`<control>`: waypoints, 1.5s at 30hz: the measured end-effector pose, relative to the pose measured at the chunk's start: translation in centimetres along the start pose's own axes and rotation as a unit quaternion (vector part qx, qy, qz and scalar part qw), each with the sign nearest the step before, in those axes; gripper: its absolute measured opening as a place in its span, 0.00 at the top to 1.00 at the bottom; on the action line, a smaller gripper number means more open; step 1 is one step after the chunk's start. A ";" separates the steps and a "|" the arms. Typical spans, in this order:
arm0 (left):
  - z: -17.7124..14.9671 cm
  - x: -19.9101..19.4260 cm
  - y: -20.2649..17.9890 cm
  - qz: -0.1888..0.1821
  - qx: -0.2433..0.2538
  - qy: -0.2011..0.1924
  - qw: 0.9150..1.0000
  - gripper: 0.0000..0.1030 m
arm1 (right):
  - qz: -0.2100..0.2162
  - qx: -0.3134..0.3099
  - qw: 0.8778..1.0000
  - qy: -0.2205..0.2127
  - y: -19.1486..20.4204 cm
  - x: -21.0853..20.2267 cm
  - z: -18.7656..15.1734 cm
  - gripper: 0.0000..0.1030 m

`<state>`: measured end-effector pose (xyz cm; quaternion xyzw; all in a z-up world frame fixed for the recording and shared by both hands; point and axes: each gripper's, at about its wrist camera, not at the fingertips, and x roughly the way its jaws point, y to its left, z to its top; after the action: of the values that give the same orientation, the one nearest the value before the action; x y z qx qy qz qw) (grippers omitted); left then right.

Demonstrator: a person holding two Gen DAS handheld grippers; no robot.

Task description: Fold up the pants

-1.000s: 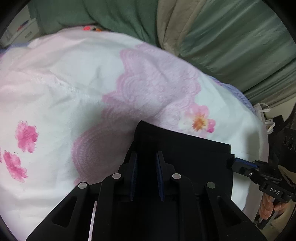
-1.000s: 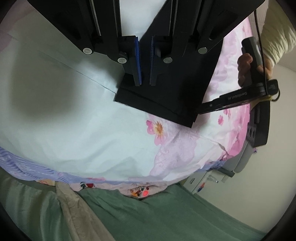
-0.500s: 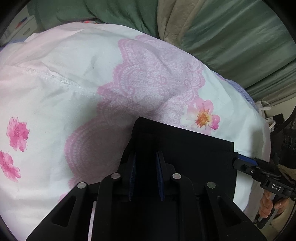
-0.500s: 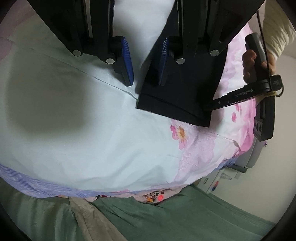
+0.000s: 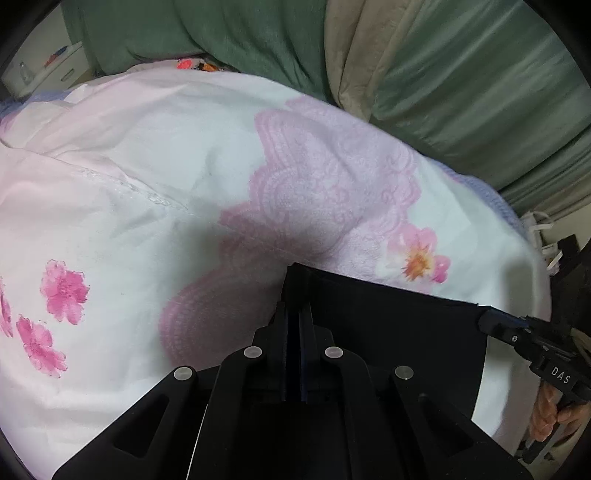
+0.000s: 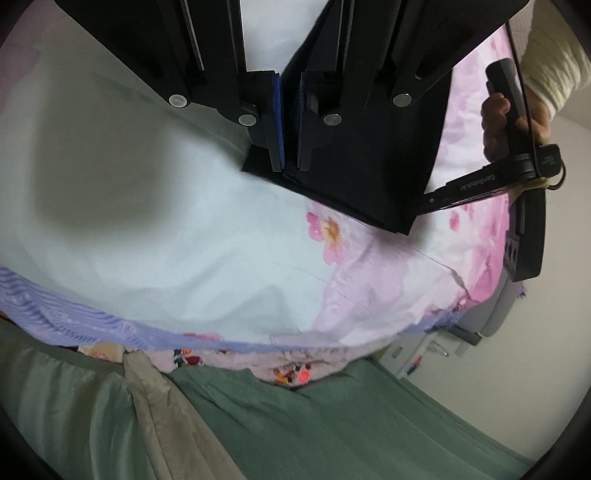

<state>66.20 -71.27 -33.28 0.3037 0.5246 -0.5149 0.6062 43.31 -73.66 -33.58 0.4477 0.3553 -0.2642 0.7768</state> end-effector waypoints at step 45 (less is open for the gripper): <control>1.7 2.4 1.4 -0.037 0.002 0.040 0.999 0.72 | 0.055 0.066 0.995 0.043 -4.2 2.4 -0.8 0.70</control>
<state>67.90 -73.11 -35.31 0.3053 0.5582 -0.5257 0.5646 41.44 -75.15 -37.86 0.5281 0.3448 -0.2245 0.7428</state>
